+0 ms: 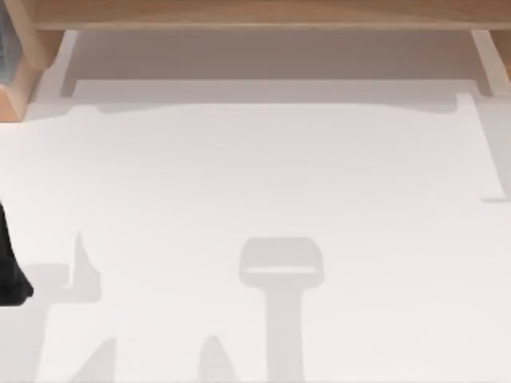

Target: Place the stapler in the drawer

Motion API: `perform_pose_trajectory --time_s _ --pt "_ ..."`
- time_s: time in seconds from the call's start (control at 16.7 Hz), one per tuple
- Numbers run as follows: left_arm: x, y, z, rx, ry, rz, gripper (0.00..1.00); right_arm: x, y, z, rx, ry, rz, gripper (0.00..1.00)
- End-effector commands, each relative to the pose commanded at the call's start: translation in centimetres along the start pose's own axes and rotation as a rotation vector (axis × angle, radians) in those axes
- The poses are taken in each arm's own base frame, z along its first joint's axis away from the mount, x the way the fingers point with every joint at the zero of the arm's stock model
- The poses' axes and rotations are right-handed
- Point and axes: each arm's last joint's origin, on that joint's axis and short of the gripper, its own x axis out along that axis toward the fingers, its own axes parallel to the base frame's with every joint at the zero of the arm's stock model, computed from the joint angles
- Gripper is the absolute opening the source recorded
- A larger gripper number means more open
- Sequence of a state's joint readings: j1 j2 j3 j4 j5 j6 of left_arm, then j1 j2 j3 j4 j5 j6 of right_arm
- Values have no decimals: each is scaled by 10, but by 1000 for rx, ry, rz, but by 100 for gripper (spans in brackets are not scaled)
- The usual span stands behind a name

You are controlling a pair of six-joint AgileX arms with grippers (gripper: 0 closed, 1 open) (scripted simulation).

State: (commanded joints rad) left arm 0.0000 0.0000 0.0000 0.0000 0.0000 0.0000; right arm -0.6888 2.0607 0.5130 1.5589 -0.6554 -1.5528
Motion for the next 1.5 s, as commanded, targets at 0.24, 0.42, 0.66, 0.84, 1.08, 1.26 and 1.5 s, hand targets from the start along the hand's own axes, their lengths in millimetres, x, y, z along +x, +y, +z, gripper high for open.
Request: perform_pose_trajectory --time_s 0.24,0.42,0.66,0.84,1.08,1.26,1.5 --pt "0 0 0 0 0 0 100 0 0 0 0 0 0 25" --pt "0 0 0 0 0 0 100 0 0 0 0 0 0 2" --pt "0 0 0 0 0 0 100 0 0 0 0 0 0 0" --pt "0 0 0 0 0 0 100 0 0 0 0 0 0 0" --pt "0 0 0 0 0 0 100 4 1 -1 6 1 4 0" --pt "0 0 0 0 0 0 100 27 0 -2 6 2 1 0" --pt "0 0 0 0 0 0 100 59 1 -1 4 3 2 0"
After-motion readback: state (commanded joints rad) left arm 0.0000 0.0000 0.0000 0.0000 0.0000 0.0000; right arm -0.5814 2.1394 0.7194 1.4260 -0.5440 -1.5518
